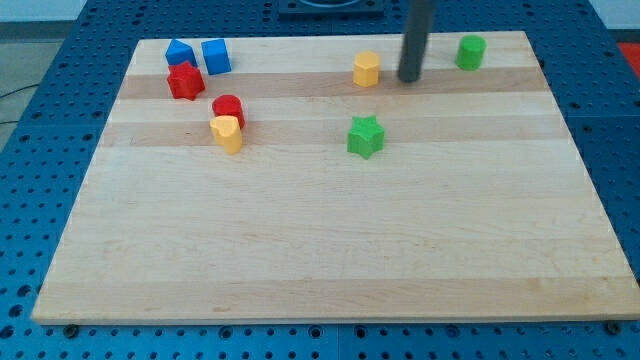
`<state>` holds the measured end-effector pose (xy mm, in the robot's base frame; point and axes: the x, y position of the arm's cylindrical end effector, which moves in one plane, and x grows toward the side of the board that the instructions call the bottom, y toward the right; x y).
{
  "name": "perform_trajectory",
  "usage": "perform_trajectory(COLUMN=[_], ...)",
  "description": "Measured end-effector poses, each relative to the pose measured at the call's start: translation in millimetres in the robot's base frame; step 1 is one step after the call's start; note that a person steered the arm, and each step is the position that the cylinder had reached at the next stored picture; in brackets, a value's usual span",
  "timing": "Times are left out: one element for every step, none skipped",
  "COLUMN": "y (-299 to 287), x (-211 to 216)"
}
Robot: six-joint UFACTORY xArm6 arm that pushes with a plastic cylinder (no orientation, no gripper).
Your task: Move the green star towards the left center
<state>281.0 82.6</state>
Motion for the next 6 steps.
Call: perform_trajectory(y=[-36,-40,-40,-39,-19,-17], x=[-9,-10,-10,18,43,43])
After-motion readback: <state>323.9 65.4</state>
